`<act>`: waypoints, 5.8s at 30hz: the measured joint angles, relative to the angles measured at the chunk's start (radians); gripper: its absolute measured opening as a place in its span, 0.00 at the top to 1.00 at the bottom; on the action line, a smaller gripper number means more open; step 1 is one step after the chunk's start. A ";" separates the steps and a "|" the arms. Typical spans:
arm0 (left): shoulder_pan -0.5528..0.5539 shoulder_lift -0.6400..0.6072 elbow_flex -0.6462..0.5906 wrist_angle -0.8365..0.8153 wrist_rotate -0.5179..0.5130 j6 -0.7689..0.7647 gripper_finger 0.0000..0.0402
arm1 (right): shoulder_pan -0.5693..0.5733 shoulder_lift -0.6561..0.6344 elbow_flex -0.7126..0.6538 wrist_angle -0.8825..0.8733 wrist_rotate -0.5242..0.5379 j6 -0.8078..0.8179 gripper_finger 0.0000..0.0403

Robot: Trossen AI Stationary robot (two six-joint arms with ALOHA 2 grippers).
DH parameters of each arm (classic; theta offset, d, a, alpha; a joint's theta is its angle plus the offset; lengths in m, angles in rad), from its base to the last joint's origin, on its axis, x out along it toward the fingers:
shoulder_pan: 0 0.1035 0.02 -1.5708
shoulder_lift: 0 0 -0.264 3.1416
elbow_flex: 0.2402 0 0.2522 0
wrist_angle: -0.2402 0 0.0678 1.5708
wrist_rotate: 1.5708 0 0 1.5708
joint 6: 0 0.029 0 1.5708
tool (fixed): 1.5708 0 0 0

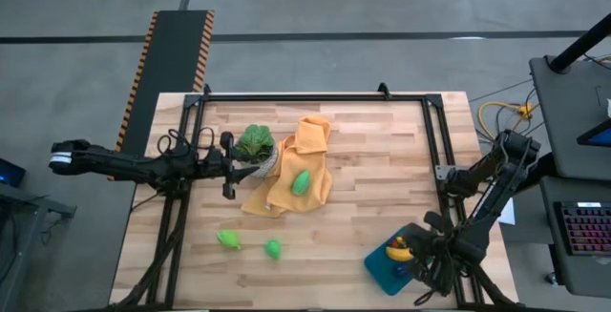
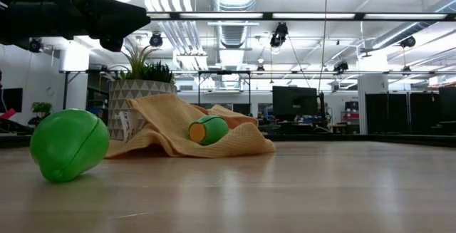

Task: Pick and placing Produce into tupperware
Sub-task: Put the small corn into the blue bin, then put the melon into the blue bin

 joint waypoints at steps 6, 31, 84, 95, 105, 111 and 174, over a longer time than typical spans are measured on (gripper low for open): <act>0.000 0.002 0.000 0.000 0.000 0.000 0.70 | 0.000 0.000 -0.037 0.019 -0.027 0.043 0.97; 0.000 0.002 -0.001 0.000 0.003 0.000 0.70 | -0.002 0.000 -0.065 0.043 -0.018 0.095 0.76; 0.000 0.010 -0.002 0.000 0.002 -0.051 0.70 | -0.765 -0.910 -0.747 1.521 -0.261 -1.825 0.58; 0.000 0.028 -0.003 0.000 -0.001 -0.051 0.70 | -0.765 -0.956 -0.948 1.643 -0.262 -1.677 0.62; 0.000 0.085 0.007 0.004 -0.028 -0.051 0.70 | -0.764 -0.948 -0.945 1.643 -0.175 -1.682 0.62; 0.000 0.119 0.019 0.004 -0.029 -0.048 0.70 | -0.764 -0.948 -0.912 1.642 -0.175 -1.718 0.63; -0.666 0.922 1.221 -2.101 -0.023 -0.602 0.26 | -0.764 -0.940 -0.889 1.606 -0.173 -1.713 0.68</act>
